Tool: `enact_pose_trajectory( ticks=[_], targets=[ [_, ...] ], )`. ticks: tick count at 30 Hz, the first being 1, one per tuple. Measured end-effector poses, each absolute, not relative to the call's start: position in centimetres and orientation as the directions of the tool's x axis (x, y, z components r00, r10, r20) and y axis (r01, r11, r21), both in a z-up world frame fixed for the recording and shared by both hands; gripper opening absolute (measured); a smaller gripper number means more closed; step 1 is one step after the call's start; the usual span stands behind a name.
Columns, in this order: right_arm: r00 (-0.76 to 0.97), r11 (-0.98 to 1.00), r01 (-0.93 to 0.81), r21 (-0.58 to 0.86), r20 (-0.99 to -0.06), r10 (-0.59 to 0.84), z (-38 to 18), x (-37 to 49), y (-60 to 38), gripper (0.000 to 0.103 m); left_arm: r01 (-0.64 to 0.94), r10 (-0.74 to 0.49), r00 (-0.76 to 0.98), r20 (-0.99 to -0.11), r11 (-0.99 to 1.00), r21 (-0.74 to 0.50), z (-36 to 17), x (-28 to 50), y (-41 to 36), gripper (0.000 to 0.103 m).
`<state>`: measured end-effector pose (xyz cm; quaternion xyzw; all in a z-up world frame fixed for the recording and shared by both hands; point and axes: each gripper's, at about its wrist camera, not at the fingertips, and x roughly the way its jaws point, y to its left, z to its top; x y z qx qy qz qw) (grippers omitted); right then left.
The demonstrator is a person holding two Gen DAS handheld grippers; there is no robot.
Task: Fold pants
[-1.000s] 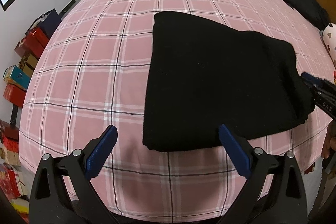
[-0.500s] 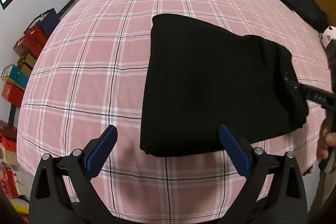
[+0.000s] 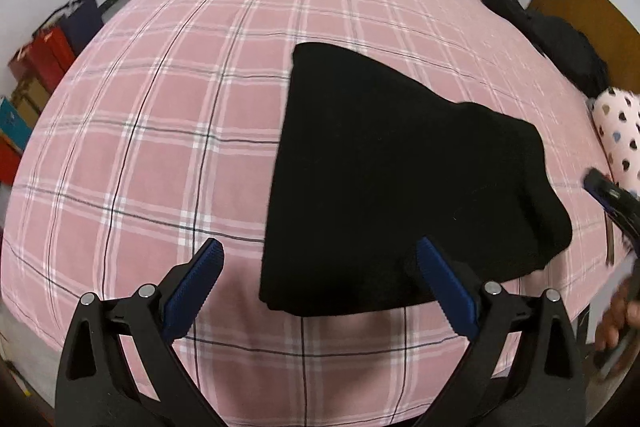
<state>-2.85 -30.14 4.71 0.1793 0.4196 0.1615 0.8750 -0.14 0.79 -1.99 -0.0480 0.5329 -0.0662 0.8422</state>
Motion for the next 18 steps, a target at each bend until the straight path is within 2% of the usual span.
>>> enact_pose_trajectory(
  ticks=[1,3,4,5,6,8,9,10,11,13,16,18],
  targets=[
    [0.571,0.878,-0.179,0.444,-0.680,0.460,4.4,-2.4,-29.4,0.036,0.053,-0.162,0.421,-0.892,0.987,-0.154,-2.0,0.0,0.9,0.095],
    [0.472,0.871,-0.218,0.439,-0.734,0.488,1.7,-0.5,-27.2,0.028,0.039,-0.152,0.423,-0.893,0.988,-0.150,-2.0,0.0,1.0,0.095],
    [0.436,0.894,-0.203,0.401,-0.780,0.449,-0.3,0.5,-27.1,0.018,0.037,-0.140,0.426,-0.894,0.990,-0.137,-1.8,0.0,0.8,0.095],
    [0.432,0.929,-0.167,0.329,-0.823,0.369,-1.7,1.2,-27.6,0.001,0.041,-0.131,0.428,-0.894,0.991,-0.125,-1.7,-0.1,0.7,0.095],
    [0.433,0.942,-0.113,0.317,-0.837,0.334,-3.4,1.8,-29.4,0.000,0.049,-0.111,0.436,-0.893,0.994,-0.099,-1.4,-0.2,0.5,0.095],
    [0.448,0.857,0.019,0.515,-0.770,0.453,-3.9,1.6,-33.1,0.000,0.064,-0.090,0.450,-0.888,0.996,-0.068,-1.1,-0.2,0.3,0.095],
    [0.460,0.840,0.057,0.540,-0.761,0.458,-3.2,1.1,-33.8,0.005,0.077,-0.091,0.454,-0.886,0.995,-0.063,-1.2,-0.1,0.3,0.096],
    [0.483,0.851,0.055,0.522,-0.760,0.435,-2.2,0.5,-33.8,0.020,0.091,-0.098,0.453,-0.886,0.994,-0.064,-1.4,0.2,0.3,0.098],
    [0.504,0.869,0.049,0.492,-0.763,0.403,-1.4,-0.1,-33.7,0.051,0.093,-0.105,0.451,-0.887,0.993,-0.071,-1.7,0.5,0.4,0.098],
    [0.544,0.900,0.084,0.428,-0.776,0.319,-0.7,-1.1,-34.3,0.082,0.081,-0.161,0.441,-0.883,0.987,-0.139,-2.6,1.3,1.1,0.098],
    [0.513,0.917,0.143,0.372,-0.820,0.252,-2.1,-1.5,-33.9,0.085,0.014,-0.308,0.377,-0.873,0.945,-0.328,-5.0,2.8,2.9,0.098],
    [0.441,0.916,0.186,0.356,-0.863,0.246,-4.0,-0.5,-33.5,0.086,-0.047,-0.367,0.341,-0.865,0.913,-0.406,-7.0,3.4,3.8,0.098]
  ],
)
